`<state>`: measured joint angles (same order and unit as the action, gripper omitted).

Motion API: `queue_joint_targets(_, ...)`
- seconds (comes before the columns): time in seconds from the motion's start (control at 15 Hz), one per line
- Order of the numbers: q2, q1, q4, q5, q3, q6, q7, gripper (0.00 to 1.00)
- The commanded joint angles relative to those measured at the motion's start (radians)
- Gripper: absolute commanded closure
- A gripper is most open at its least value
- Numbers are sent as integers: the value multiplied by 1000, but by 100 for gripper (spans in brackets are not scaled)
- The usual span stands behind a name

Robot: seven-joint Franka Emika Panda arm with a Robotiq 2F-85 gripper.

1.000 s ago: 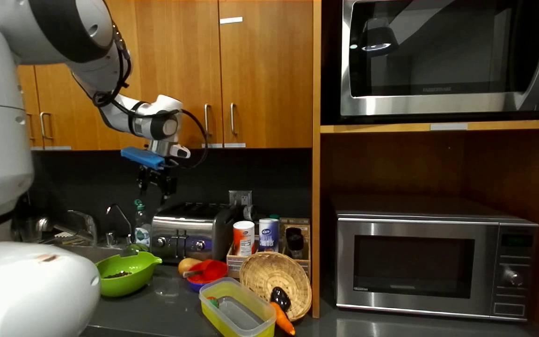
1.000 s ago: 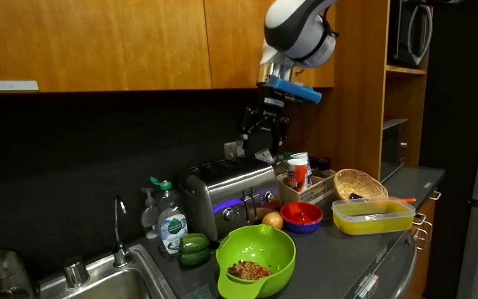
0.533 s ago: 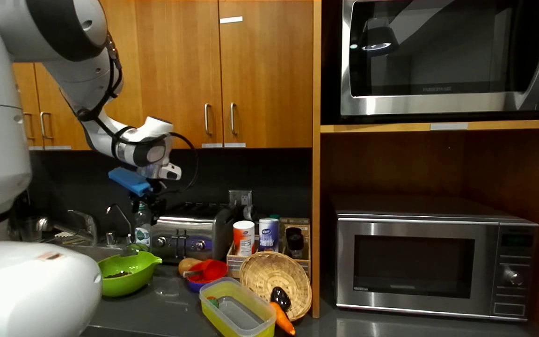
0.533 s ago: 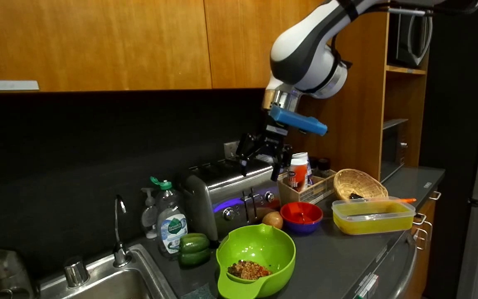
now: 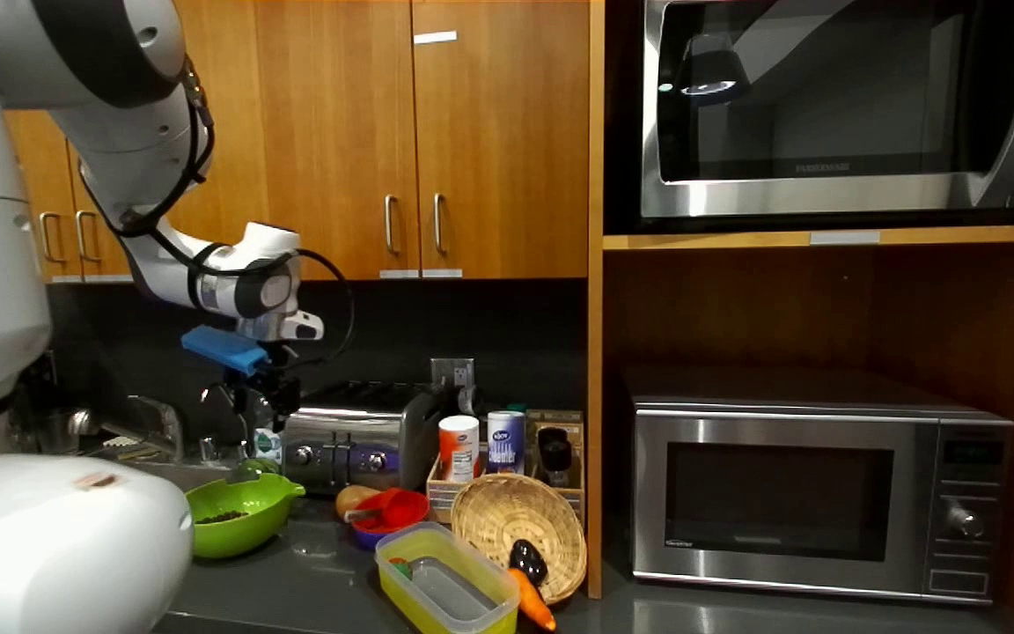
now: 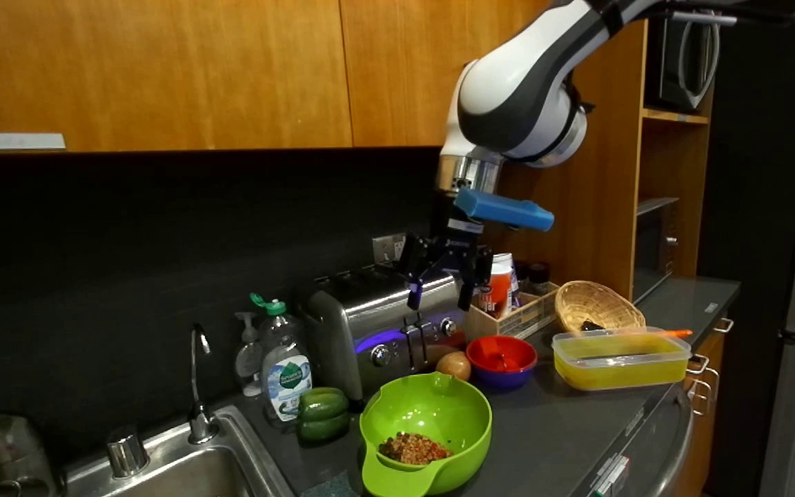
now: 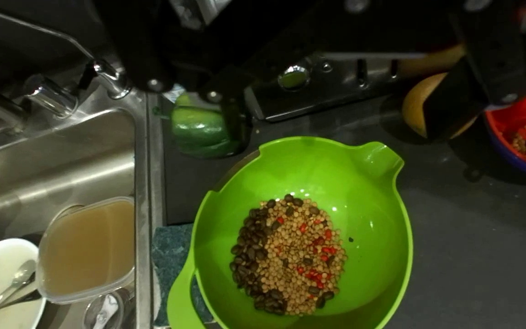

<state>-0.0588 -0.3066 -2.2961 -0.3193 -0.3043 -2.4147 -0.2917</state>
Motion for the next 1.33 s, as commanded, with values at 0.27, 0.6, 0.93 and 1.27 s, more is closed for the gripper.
queue_joint_targets(0.27, -5, 17, -13, 52, 7, 1, -41, 0)
queue_joint_targets(0.6, -14, 19, -2, 79, 5, 15, -55, 0)
queue_joint_targets(0.93, 15, 36, 2, 133, 14, 30, -118, 0)
queue_joint_targets(1.27, 53, 38, 0, 58, 26, 23, -51, 0)
